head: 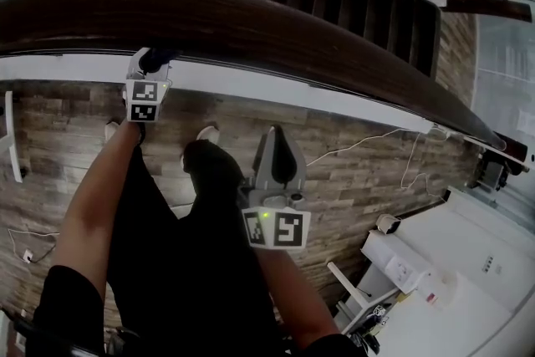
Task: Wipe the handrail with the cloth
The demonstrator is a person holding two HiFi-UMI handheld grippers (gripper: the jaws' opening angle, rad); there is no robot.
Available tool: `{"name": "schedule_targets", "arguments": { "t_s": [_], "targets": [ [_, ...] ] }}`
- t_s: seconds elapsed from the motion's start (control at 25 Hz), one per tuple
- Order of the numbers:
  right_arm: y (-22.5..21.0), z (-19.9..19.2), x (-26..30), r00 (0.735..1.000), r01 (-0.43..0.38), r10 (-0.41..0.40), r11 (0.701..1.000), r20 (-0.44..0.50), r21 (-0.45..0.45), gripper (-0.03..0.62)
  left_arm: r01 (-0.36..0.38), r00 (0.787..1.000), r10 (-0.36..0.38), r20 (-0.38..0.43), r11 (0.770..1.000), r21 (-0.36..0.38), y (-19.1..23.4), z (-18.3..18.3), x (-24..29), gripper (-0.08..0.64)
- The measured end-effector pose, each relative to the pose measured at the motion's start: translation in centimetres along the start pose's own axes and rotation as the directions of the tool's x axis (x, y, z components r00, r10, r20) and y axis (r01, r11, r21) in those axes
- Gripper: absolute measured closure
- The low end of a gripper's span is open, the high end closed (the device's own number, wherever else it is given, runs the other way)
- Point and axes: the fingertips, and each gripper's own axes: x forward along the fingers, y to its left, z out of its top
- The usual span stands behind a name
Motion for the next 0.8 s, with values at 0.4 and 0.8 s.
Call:
{"name": "schedule_targets", "arguments": {
  "t_s": [0.4,0.8],
  "targets": [
    [-2.5,0.0,-0.9,1.000,0.020,-0.020,1.000,0.008,0.022,0.589,0.082,0.997,-0.082,-0.011,0.996,0.047,-6.6,0.5,1.6,0.480],
    [-6.3,-0.6,-1.6,0.996,0.088,-0.089,0.994,0.003,0.060,0.589,0.078,0.997,-0.079,0.006,0.995,0.055,-9.2,1.3,2.7,0.480]
  ]
}}
